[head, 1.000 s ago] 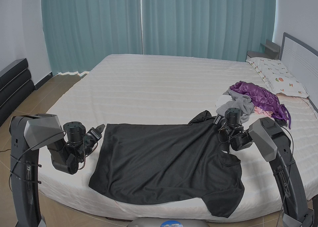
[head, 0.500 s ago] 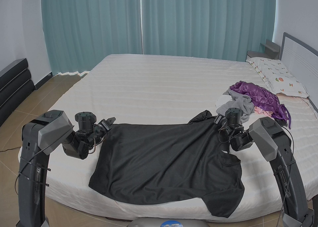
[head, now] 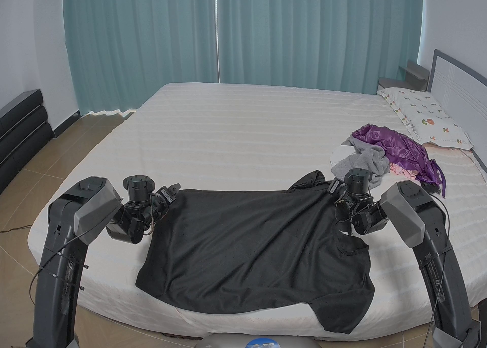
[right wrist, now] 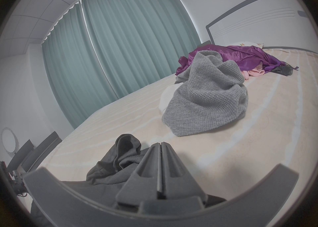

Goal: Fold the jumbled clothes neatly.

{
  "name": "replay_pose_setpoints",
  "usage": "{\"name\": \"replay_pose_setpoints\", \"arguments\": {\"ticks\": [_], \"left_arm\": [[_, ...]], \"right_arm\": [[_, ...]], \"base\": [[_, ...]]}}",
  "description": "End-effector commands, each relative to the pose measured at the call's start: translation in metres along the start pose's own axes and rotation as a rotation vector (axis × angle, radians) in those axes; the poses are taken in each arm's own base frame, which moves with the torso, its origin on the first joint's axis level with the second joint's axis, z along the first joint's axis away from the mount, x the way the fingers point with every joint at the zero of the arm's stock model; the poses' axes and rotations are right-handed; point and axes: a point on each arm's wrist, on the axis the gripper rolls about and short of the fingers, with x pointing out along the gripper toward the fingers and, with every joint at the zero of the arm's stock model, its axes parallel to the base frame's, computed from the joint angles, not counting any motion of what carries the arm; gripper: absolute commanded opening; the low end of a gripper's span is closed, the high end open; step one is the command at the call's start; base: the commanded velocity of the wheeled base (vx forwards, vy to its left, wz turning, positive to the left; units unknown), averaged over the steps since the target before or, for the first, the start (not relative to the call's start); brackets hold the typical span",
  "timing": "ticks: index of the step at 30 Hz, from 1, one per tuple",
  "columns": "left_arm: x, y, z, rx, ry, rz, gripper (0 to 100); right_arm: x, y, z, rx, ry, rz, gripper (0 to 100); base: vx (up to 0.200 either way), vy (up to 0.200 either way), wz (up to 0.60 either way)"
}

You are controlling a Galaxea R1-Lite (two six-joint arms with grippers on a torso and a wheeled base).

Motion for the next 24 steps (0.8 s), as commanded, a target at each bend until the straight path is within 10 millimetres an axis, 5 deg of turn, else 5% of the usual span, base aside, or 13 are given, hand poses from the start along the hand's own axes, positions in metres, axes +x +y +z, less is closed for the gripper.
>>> {"name": "replay_pose_setpoints", "arguments": {"ticks": [1,9,10,24], "left_arm": [[0.006,0.004,-0.004,0.000,-0.001,0.006,100],[0.012,0.005,-0.004,-0.001,0.012,0.050,100],[0.012,0.004,-0.005,0.000,0.017,0.052,0],[0.020,0.003,0.002,0.001,-0.078,0.090,0]], "right_arm": [[-0.001,-0.003,-0.005,-0.004,0.015,-0.006,0],[0.000,-0.004,-0.009,-0.007,0.020,-0.007,0],[0.000,-0.004,-0.009,-0.007,0.020,-0.007,0],[0.001,-0.005,-0.013,-0.005,0.014,-0.004,0]], "base": [[0.000,0.000,0.00],[0.000,0.000,0.00],[0.000,0.000,0.00],[0.000,0.000,0.00]]}}
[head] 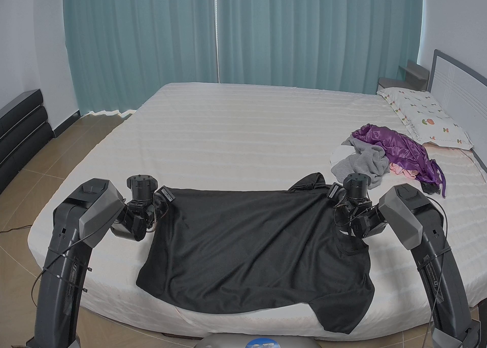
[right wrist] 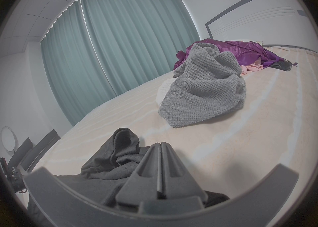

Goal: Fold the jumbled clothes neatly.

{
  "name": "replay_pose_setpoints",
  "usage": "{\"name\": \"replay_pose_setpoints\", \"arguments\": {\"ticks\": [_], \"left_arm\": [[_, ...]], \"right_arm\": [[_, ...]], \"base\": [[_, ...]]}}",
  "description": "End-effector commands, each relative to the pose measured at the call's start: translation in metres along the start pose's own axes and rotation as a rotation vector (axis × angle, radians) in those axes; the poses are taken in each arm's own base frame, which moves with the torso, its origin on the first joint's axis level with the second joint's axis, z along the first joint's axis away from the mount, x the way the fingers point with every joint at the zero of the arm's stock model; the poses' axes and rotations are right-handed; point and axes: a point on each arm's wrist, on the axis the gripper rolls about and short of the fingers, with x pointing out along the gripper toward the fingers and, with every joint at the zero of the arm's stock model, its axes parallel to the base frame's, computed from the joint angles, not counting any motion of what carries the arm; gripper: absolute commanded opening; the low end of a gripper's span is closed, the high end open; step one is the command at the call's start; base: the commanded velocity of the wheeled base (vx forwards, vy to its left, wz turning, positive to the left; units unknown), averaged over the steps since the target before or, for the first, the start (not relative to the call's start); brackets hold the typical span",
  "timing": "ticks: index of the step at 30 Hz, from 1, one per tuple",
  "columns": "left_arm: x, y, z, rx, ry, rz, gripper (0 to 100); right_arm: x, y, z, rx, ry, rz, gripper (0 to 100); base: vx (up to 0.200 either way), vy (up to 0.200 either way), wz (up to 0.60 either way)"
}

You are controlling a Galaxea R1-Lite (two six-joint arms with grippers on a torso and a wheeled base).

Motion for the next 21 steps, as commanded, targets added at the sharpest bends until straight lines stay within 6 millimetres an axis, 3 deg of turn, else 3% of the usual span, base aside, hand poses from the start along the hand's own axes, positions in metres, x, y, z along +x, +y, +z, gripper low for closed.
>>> {"name": "replay_pose_setpoints", "arguments": {"ticks": [1,11,17,21], "left_arm": [[0.007,-0.001,0.004,-0.005,-0.060,0.019,0],[0.009,0.002,0.016,-0.024,-0.174,0.061,0],[0.008,0.008,0.024,-0.034,-0.214,0.062,0],[0.008,0.010,0.028,-0.040,-0.241,0.077,0]], "right_arm": [[0.001,0.000,0.000,0.002,-0.012,0.007,0],[0.011,0.008,0.016,0.028,-0.097,0.040,0],[0.017,0.017,0.036,0.047,-0.177,0.063,0],[0.017,0.018,0.036,0.043,-0.182,0.068,0]], "base": [[0.000,0.000,0.00],[0.000,0.000,0.00],[0.000,0.000,0.00],[0.000,0.000,0.00]]}}
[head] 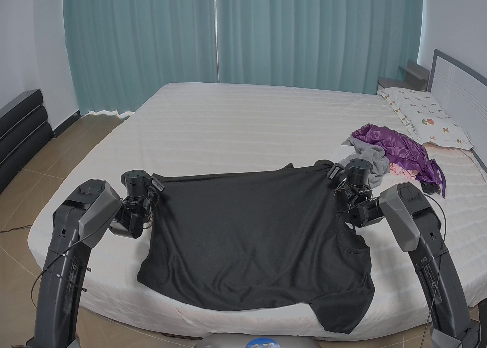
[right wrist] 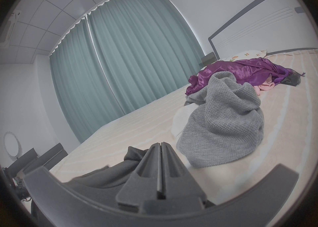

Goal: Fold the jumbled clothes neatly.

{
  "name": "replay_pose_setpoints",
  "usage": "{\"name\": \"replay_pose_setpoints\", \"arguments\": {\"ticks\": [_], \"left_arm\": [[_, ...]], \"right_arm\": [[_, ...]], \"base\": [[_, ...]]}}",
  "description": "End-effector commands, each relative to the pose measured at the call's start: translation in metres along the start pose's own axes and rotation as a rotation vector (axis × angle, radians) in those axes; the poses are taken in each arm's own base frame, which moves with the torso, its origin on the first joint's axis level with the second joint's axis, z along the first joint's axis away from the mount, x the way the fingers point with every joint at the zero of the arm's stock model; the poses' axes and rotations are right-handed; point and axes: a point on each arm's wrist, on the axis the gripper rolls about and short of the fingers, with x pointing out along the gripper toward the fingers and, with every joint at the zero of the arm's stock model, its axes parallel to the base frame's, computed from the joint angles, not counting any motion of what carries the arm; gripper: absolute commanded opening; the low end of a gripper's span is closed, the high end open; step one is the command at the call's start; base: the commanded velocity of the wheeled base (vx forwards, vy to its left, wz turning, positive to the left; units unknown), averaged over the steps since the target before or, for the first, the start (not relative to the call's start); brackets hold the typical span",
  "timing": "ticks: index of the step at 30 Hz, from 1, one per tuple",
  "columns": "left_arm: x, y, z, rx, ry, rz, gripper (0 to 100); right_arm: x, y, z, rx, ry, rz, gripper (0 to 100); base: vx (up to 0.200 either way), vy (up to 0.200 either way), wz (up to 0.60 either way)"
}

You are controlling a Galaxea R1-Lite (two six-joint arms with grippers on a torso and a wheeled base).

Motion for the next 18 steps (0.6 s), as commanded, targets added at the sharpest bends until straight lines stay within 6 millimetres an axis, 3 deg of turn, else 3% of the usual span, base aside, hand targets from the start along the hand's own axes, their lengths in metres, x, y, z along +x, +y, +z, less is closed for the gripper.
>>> {"name": "replay_pose_setpoints", "arguments": {"ticks": [1,7,18], "left_arm": [[0.000,0.001,0.004,-0.006,-0.019,0.001,0],[-0.002,0.004,0.006,-0.011,-0.035,-0.007,0],[-0.002,0.006,0.011,-0.020,-0.076,0.000,0]], "right_arm": [[0.001,0.000,-0.003,-0.005,-0.002,0.006,0],[0.000,-0.002,-0.013,-0.016,0.028,0.020,0],[0.000,0.002,-0.009,-0.027,0.029,0.055,0]], "base": [[0.000,0.000,0.00],[0.000,0.000,0.00],[0.000,0.000,0.00]]}}
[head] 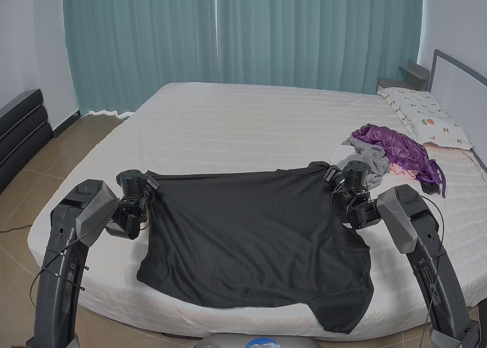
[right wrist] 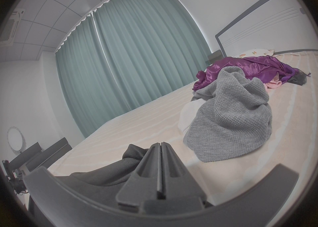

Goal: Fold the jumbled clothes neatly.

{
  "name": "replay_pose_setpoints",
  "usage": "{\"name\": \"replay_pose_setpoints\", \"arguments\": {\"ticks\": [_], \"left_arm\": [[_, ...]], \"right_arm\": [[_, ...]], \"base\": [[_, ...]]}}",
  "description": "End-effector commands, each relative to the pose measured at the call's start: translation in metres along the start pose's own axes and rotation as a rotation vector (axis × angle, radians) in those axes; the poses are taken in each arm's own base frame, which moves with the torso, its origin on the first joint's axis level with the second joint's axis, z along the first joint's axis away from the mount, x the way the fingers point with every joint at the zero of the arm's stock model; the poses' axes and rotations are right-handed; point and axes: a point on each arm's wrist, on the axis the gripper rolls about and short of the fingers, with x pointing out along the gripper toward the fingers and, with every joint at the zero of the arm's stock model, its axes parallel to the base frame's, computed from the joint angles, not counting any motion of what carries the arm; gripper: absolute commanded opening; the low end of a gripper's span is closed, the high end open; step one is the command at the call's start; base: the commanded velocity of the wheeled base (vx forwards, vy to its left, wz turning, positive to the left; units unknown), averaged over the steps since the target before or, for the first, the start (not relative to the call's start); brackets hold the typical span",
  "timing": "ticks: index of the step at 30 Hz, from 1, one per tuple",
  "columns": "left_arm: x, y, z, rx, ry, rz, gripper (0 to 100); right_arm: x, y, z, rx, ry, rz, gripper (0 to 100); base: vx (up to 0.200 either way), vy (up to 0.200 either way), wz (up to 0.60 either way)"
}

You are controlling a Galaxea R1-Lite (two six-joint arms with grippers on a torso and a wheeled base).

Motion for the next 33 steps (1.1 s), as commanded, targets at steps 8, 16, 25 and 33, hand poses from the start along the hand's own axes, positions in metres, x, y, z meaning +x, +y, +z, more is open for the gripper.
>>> {"name": "replay_pose_setpoints", "arguments": {"ticks": [8,16,25,33], "left_arm": [[-0.004,0.000,-0.006,0.013,0.033,0.000,100],[-0.009,-0.001,-0.006,0.014,0.040,0.000,100],[-0.063,-0.017,0.031,-0.013,0.107,-0.067,100],[-0.122,-0.023,0.055,-0.039,0.201,-0.085,100]], "right_arm": [[-0.001,-0.008,-0.020,-0.014,0.045,-0.021,0],[-0.005,-0.002,-0.005,-0.006,0.023,-0.022,100],[-0.070,-0.015,0.038,-0.004,0.099,-0.055,100],[-0.139,-0.014,0.053,0.107,0.197,-0.058,100]], "base": [[0.000,0.000,0.00],[0.000,0.000,0.00],[0.000,0.000,0.00],[0.000,0.000,0.00]]}}
